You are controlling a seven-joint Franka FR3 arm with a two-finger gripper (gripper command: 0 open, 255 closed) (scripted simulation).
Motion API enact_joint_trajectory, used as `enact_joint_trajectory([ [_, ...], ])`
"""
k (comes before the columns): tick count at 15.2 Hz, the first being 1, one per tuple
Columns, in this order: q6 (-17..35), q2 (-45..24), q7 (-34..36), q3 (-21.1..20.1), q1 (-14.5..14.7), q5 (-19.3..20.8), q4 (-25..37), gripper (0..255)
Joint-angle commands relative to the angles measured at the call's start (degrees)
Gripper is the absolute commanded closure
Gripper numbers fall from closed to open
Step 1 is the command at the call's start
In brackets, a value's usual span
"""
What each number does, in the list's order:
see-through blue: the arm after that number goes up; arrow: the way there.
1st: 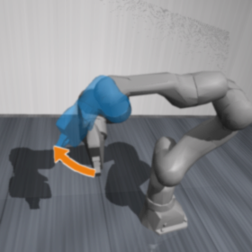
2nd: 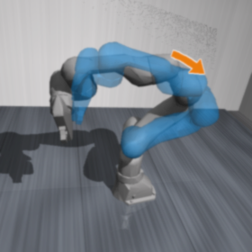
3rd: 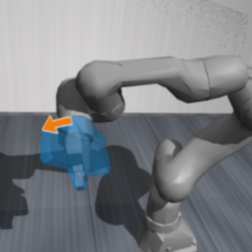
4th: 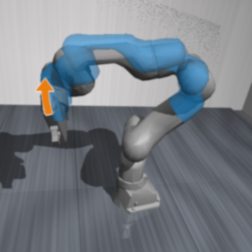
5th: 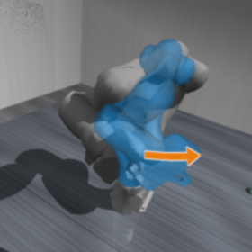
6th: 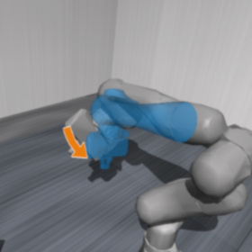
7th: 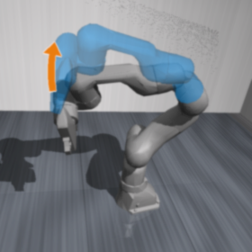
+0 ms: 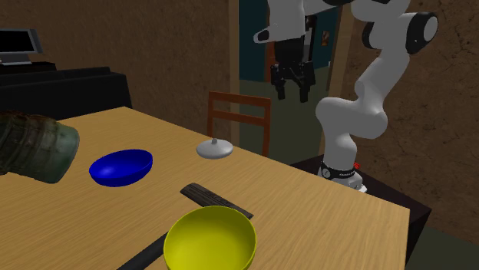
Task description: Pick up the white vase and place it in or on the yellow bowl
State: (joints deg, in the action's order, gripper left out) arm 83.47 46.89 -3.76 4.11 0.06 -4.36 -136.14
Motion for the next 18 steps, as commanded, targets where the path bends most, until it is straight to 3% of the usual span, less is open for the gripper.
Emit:
enact_joint_trajectory([
  [1,0.00,0.00,0.00,0.00,0.00,0.00,0.00,0],
  [11,12.92,-9.15,-12.68,10.11,-2.83,8.56,-2.90,0],
  [18,22.45,-19.80,-21.32,17.32,-3.75,11.59,-0.55,0],
])
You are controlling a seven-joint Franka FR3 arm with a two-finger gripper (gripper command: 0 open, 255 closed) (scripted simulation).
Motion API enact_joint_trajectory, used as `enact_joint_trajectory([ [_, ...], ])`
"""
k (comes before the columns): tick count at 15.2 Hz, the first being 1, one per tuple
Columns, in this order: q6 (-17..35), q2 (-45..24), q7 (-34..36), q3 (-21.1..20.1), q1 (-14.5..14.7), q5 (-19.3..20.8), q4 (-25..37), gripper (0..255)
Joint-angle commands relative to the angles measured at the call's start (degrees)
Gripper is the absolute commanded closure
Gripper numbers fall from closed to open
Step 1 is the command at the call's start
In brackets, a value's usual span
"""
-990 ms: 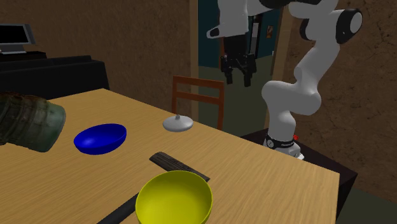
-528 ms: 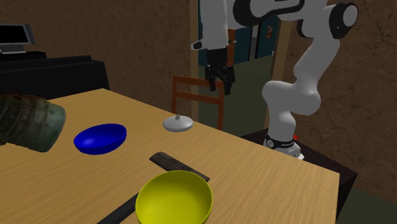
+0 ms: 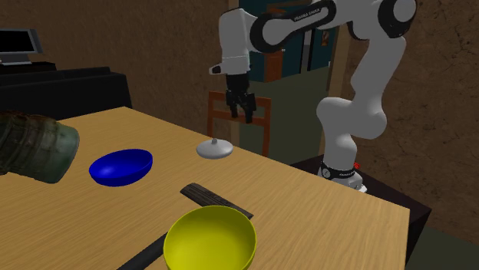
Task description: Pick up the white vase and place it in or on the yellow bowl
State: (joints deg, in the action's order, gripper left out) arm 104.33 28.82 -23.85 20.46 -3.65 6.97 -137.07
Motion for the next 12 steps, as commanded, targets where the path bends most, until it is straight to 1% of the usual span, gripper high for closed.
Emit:
enact_joint_trajectory([
  [1,2.90,-3.49,-2.51,1.99,-0.08,0.39,1.02,0],
  [6,9.01,-13.13,-9.37,6.91,-0.03,-0.63,5.28,0],
  [9,12.14,-19.55,-13.99,9.54,-0.04,-2.70,8.71,0],
  [12,14.49,-25.80,-18.56,11.47,-0.38,-5.61,12.42,0],
])
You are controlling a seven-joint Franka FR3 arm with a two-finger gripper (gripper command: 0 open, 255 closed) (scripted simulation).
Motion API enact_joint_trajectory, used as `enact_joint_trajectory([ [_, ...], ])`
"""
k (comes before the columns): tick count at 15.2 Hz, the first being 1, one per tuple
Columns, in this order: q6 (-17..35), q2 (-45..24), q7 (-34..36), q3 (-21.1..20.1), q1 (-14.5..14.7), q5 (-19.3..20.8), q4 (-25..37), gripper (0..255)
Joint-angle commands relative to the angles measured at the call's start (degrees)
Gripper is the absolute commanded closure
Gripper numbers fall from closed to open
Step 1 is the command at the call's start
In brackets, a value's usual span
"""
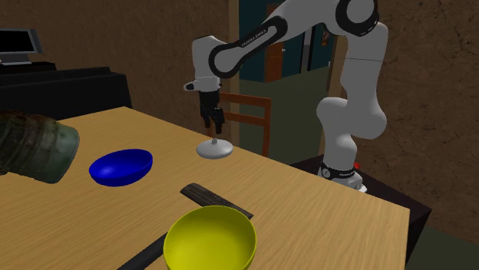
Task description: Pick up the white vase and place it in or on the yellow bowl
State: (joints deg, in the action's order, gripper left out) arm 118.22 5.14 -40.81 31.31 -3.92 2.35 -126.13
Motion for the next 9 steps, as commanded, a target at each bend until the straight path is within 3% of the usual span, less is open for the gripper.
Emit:
enact_joint_trajectory([
  [1,1.38,-2.44,-1.74,0.60,-0.17,-1.18,0.99,0],
  [9,6.45,-4.94,-2.87,0.77,-0.26,-2.69,-1.97,0],
])
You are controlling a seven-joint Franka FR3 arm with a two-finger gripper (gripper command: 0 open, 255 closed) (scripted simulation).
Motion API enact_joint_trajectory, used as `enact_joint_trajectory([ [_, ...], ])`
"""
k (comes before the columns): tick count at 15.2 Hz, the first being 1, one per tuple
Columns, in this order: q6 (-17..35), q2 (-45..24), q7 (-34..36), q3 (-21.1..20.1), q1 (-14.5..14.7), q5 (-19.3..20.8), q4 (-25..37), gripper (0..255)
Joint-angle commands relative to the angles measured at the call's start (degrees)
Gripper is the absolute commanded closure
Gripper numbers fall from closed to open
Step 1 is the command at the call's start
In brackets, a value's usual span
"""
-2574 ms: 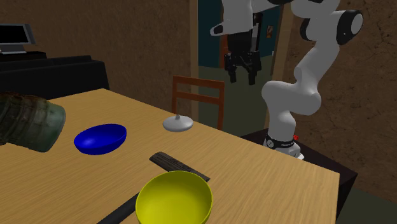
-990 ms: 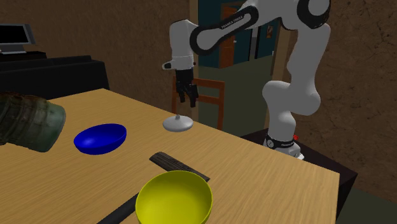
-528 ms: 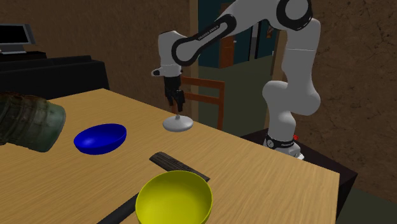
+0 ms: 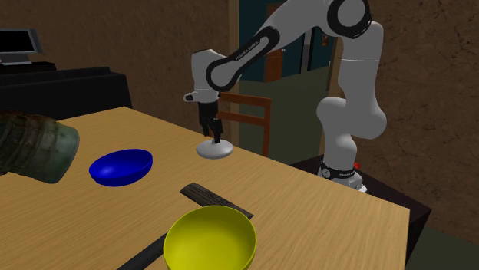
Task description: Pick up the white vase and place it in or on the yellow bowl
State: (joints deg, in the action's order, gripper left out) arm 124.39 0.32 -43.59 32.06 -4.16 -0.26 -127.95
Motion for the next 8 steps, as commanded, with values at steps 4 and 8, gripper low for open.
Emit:
enact_joint_trajectory([
  [4,0.27,-0.12,-0.09,0.02,-0.02,-0.09,-0.14,0],
  [8,0.26,-0.12,-0.09,0.02,-0.02,-0.08,-0.14,255],
])
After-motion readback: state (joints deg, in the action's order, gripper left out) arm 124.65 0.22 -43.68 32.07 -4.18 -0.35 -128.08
